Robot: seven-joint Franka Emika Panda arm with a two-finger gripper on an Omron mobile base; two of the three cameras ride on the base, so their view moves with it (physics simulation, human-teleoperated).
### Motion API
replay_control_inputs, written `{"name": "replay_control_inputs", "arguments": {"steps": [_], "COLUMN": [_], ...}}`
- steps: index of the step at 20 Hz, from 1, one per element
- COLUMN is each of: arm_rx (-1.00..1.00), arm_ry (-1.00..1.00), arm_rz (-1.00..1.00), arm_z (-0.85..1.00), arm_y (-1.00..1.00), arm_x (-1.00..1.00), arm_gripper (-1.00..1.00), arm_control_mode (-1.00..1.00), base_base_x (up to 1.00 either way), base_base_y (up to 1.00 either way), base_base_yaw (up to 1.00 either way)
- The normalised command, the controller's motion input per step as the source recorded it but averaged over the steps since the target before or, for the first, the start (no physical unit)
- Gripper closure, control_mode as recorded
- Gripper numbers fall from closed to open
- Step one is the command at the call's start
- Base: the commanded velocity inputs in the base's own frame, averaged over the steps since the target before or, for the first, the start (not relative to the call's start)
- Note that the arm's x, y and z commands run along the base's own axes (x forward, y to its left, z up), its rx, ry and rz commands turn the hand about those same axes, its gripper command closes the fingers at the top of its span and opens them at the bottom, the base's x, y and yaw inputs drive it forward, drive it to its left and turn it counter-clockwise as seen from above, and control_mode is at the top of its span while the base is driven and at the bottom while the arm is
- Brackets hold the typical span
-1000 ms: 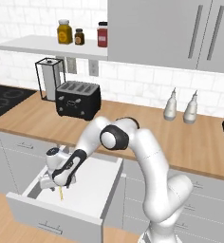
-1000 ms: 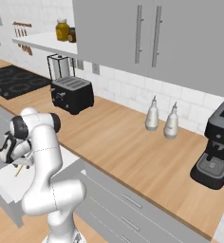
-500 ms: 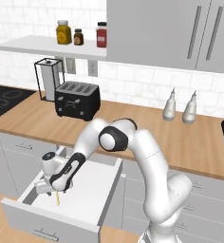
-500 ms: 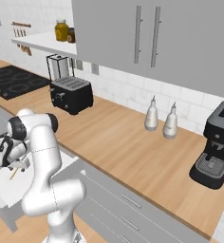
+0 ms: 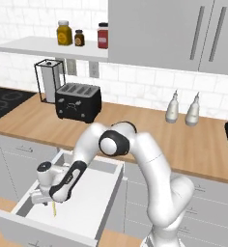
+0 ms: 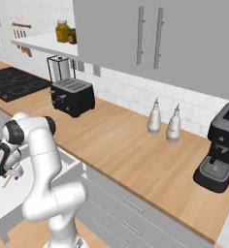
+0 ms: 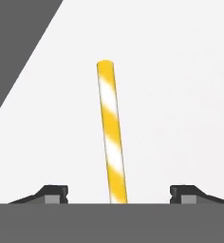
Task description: Take a straw from the drawer in front and place it inside the glass cup on the dining counter.
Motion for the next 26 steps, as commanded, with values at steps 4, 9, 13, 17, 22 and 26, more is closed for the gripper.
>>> {"name": "replay_control_inputs", "arguments": {"steps": [4, 9, 13, 17, 22, 26], "arm_rx": [0.03, 0.14, 0.19, 0.13, 0.23, 0.21], "arm_ry": [-0.09, -0.13, -0.10, -0.05, -0.03, -0.13], "arm_rz": [-0.13, -0.15, -0.15, -0.15, -0.15, -0.14], "arm_z": [-0.70, -0.47, -0.37, -0.20, 0.57, 1.00], "arm_y": [-0.66, -0.86, -0.88, -0.61, -0.14, 0.01], "arm_x": [-0.52, -0.44, -0.43, -0.27, -0.16, -0.01], "arm_gripper": [1.00, 1.00, 1.00, 1.00, 1.00, 1.00], "arm_control_mode": [-1.00, -1.00, -1.00, -1.00, -1.00, -1.00], "base_base_x": [0.00, 0.00, 0.00, 0.00, 0.00, 0.00], "base_base_y": [0.00, 0.00, 0.00, 0.00, 0.00, 0.00], "base_base_yaw": [0.00, 0.00, 0.00, 0.00, 0.00, 0.00]}}
